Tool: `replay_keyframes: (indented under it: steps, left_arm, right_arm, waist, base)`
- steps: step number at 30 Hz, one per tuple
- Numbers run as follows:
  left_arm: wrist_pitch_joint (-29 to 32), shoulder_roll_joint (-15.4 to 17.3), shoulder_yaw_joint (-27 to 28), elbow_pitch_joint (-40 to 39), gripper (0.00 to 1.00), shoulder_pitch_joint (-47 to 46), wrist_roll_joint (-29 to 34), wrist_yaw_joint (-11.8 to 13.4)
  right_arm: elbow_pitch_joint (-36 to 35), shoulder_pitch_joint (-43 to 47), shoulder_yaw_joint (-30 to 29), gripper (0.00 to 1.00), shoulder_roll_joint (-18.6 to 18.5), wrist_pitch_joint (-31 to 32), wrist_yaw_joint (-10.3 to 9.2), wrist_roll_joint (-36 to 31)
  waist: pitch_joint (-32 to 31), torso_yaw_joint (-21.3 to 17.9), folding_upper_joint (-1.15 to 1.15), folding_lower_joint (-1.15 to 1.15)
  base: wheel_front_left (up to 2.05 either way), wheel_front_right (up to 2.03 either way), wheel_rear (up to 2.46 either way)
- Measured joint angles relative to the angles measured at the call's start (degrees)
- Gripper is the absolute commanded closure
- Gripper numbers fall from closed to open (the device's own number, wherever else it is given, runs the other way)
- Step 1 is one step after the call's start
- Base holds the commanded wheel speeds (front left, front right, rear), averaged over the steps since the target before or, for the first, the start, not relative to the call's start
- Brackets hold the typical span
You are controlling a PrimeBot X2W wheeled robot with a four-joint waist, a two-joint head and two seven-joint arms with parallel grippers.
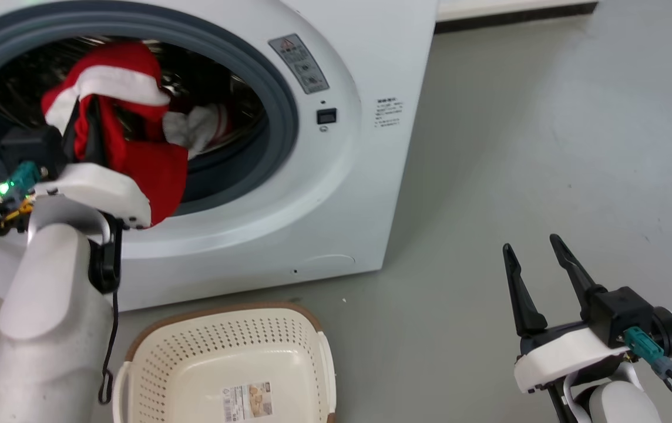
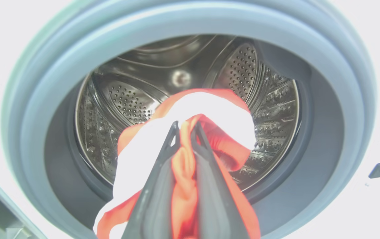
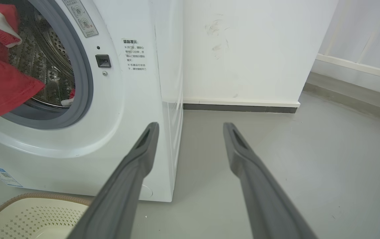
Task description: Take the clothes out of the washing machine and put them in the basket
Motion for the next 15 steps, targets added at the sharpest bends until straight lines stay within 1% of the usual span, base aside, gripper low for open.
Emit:
replay_keyframes:
  steps: [5,10,15]
  left_arm:
    - [0.0,-0.9,1.1,-8.4,1.00,8.0,0.9,0.1]
    - [-0.1,-2.0,2.1,-16.0,1.00,17.9,1.0,0.2]
    - [-0.1,-3.6,2.8,-19.2,1.00,27.5,-0.1,1.1]
  right_arm:
    - [-1.4,2.1,-0.8,0.00,0.0,1.2,0.00,-0.5]
    - [-2.7,3.7,-1.1,0.00,0.0,2.2,0.00,-0.5]
    - [-3.8,4.9,-1.1,0.00,0.0,2.8,0.00,-0.5]
  waist:
    - [-3.3,2.1,0.00,0.00]
    - [-5.7,3.9,0.00,0.00]
    - [-7.0,5.2,0.00,0.00]
  base:
    - [0.00,0.00,0.00]
    - [0.00,0.00,0.00]
    - [0.00,0.00,0.00]
